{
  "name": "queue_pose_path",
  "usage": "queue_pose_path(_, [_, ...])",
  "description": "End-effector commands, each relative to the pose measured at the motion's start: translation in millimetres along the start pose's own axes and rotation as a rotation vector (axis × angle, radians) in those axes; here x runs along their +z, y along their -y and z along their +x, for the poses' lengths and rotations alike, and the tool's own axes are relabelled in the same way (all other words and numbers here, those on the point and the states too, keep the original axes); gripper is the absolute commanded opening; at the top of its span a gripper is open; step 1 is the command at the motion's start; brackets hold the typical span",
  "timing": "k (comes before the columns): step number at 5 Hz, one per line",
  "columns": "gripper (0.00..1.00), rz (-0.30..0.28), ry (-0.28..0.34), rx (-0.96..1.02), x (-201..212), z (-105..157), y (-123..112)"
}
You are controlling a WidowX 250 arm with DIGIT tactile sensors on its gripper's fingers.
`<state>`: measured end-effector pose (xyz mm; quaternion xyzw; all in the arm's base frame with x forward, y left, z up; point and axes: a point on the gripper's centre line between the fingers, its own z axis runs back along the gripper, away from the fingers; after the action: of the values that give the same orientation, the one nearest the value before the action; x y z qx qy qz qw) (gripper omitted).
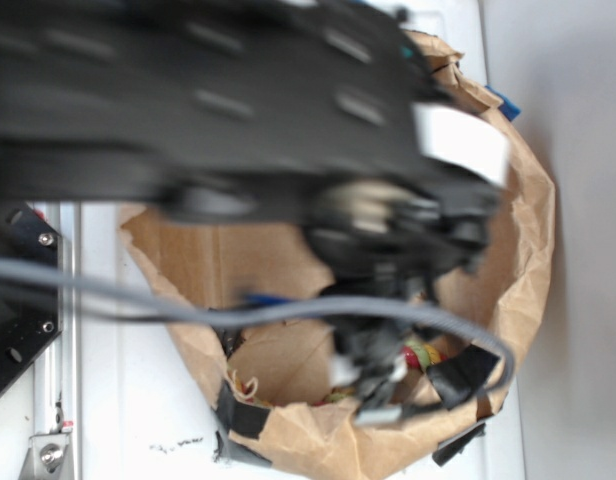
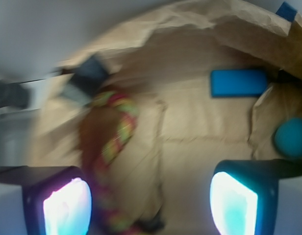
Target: Grab the multicolored rope.
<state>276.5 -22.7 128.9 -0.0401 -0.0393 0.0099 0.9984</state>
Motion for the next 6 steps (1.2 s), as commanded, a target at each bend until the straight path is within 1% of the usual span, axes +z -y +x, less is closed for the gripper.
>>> queue_pose_path(1, [1.00,0.056,0.038,0.008,-35.1,22.9,-23.5])
queue_pose_path(2, [1.00,0.064,0.042,-0.055,-46.6,28.5,2.1])
queue_pose_path(3, [1.00,0.029,0.057,-0.041,-52.7,31.1,21.9])
queue_pose_path(4, [1.00,-0.002,0.073,-0.045,-46.7,31.9,34.1])
queue_pose_path(5, [1.00,-0.013,0.077,-0.058,-45.6,29.7,42.9])
queue_pose_path(6, [1.00,-0.023,0.053,-0.072,-55.4,23.5,51.2])
